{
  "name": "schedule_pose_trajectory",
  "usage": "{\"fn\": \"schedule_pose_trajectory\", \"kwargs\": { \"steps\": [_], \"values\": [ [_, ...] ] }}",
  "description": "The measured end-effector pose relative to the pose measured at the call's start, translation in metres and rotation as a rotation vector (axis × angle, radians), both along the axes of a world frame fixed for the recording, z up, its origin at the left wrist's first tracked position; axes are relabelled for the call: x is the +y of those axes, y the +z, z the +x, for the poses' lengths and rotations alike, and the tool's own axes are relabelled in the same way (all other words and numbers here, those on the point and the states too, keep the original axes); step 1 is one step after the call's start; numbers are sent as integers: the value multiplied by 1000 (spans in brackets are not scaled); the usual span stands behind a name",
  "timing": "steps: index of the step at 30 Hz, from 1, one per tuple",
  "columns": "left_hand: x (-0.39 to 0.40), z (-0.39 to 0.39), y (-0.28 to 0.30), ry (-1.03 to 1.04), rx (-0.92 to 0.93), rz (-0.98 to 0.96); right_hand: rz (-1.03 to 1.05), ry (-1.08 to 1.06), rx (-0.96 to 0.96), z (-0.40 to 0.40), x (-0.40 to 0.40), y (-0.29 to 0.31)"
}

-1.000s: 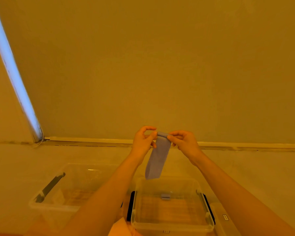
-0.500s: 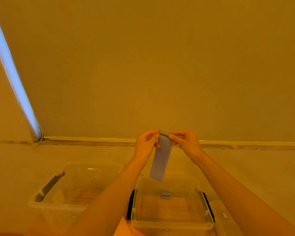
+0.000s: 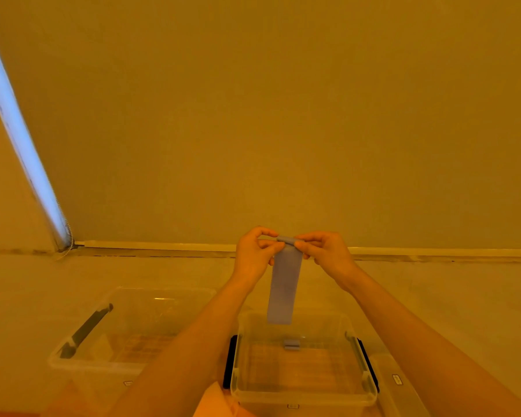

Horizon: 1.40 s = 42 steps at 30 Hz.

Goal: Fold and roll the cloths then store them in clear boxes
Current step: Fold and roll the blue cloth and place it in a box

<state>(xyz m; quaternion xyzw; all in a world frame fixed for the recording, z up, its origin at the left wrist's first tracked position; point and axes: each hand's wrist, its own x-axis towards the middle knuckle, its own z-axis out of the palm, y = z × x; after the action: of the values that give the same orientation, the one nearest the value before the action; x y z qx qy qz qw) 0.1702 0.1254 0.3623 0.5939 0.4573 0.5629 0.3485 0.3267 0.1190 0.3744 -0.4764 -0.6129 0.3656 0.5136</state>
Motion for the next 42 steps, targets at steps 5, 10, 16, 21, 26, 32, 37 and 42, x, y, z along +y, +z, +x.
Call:
{"fn": "schedule_pose_trajectory", "kwargs": {
  "steps": [5, 10, 16, 21, 26, 32, 37, 42],
  "values": [
    [5, -4, -2, -7, 66, 11, -19, 15, -20, 2, 3, -4],
    [3, -6, -2, -45, 112, 14, -25, 23, -75, 3, 4, -4],
    [2, -4, 5, -37, 109, -71, -8, 22, -109, 4, 2, -1],
    [2, -6, 5, -67, 131, -52, 3, 39, -95, 3, -4, 4],
    [1, -8, 8, -103, 79, -16, -88, 9, -72, 3, -6, 1],
    [-4, -8, 12, -135, 79, -31, -68, -22, -12, 5, -8, 2],
    [-6, -7, 14, -125, 85, -154, -49, -4, 6, 4, -10, 7],
    [-6, -7, 12, -148, 110, -106, -72, 6, -4, 3, -8, 7]
  ]
}}
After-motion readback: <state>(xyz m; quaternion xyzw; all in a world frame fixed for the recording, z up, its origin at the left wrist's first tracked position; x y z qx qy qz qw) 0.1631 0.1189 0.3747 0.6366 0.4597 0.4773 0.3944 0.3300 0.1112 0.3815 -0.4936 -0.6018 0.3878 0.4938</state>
